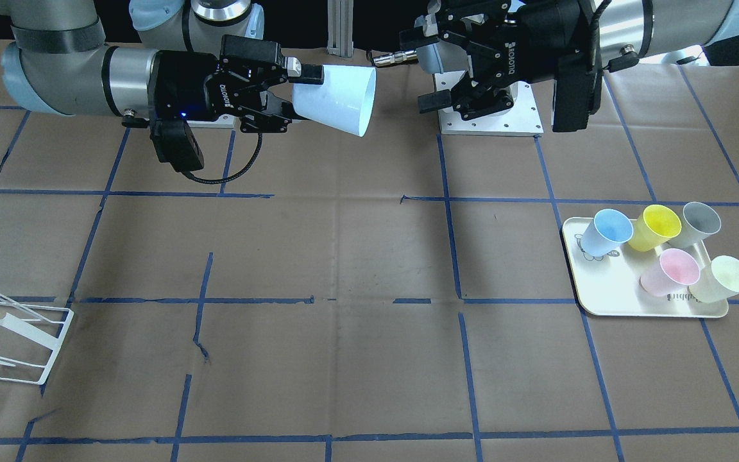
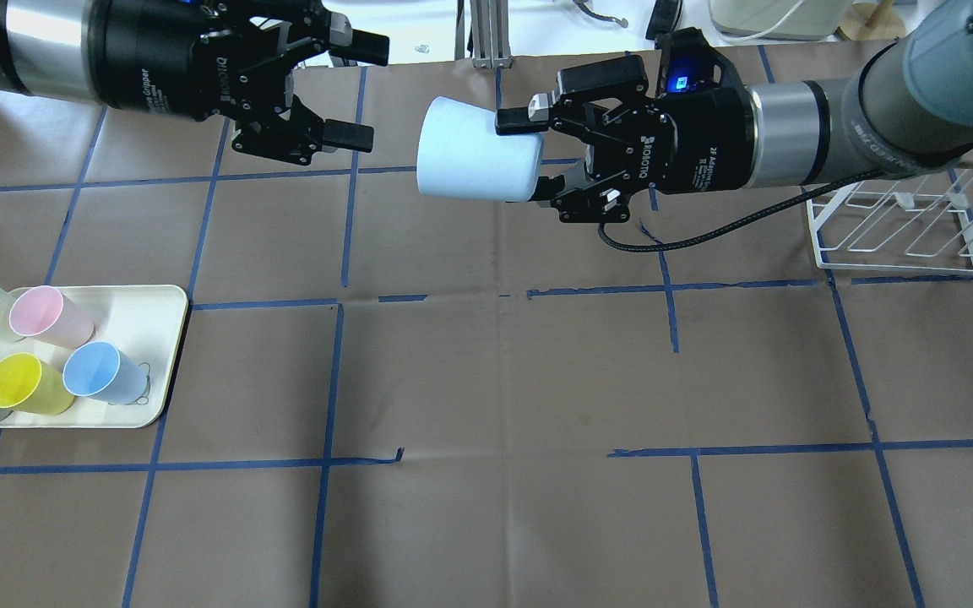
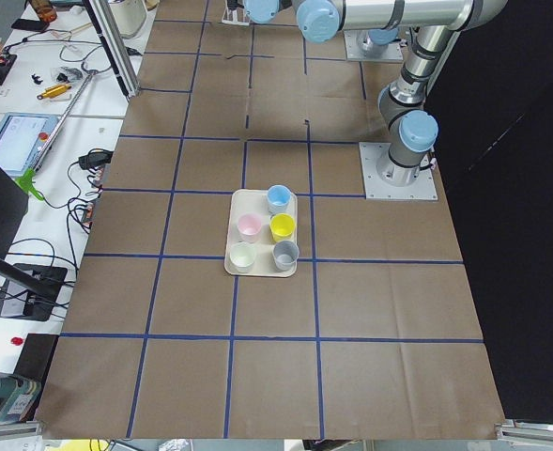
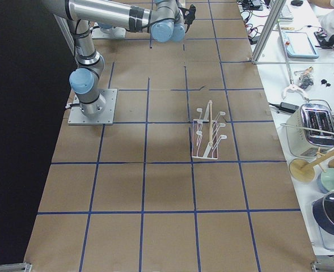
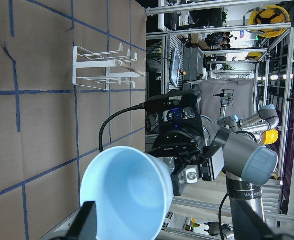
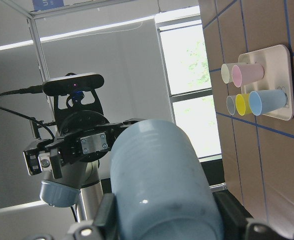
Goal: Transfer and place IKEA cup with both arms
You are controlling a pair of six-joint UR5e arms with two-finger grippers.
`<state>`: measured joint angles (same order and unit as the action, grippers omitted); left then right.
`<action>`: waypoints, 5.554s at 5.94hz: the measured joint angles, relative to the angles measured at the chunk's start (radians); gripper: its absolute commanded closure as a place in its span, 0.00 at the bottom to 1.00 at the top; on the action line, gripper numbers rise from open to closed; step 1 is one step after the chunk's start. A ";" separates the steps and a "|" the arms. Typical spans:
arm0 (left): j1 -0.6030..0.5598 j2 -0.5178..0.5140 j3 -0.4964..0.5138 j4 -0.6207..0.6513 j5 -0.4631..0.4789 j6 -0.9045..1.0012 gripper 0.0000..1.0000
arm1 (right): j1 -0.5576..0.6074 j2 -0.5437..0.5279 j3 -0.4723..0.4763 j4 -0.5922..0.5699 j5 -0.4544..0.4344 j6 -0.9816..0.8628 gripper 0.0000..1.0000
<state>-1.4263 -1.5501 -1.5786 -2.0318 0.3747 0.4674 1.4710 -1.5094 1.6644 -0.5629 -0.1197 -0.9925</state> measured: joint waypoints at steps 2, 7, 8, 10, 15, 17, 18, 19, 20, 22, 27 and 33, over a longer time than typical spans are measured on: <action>-0.041 -0.004 -0.008 0.017 -0.007 0.000 0.22 | 0.000 0.000 0.000 0.000 0.000 0.000 0.62; -0.045 0.001 -0.020 0.038 -0.004 -0.002 1.00 | 0.000 0.000 -0.001 0.000 0.001 0.003 0.61; -0.045 0.001 -0.020 0.040 -0.006 -0.001 1.00 | 0.000 0.000 -0.001 0.000 0.001 0.004 0.52; -0.045 0.000 -0.020 0.046 -0.008 -0.001 1.00 | -0.002 0.000 -0.004 -0.001 0.008 0.011 0.00; -0.043 0.002 -0.018 0.060 0.001 -0.005 0.99 | -0.168 0.000 -0.014 -0.032 -0.191 0.036 0.00; -0.029 0.003 -0.018 0.098 0.129 -0.001 0.99 | -0.280 -0.003 -0.045 -0.106 -0.371 0.097 0.00; -0.024 0.000 -0.020 0.141 0.307 0.000 1.00 | -0.285 -0.004 -0.098 -0.205 -0.449 0.230 0.00; -0.017 -0.008 -0.020 0.192 0.520 0.005 1.00 | -0.275 -0.007 -0.156 -0.340 -0.543 0.401 0.00; 0.007 -0.025 -0.020 0.245 0.740 0.045 1.00 | -0.245 -0.011 -0.201 -0.458 -0.639 0.547 0.00; 0.107 -0.073 -0.031 0.344 1.069 0.297 1.00 | -0.126 -0.015 -0.243 -0.739 -0.956 0.798 0.00; 0.293 -0.258 -0.221 0.774 1.255 0.373 0.99 | 0.113 0.001 -0.230 -0.956 -1.472 1.131 0.00; 0.329 -0.312 -0.251 0.835 1.290 0.361 0.02 | 0.100 -0.005 -0.228 -0.968 -1.466 1.146 0.00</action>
<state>-1.0969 -1.8623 -1.8295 -1.1967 1.6648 0.8286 1.5709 -1.5146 1.4368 -1.5304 -1.5861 0.1534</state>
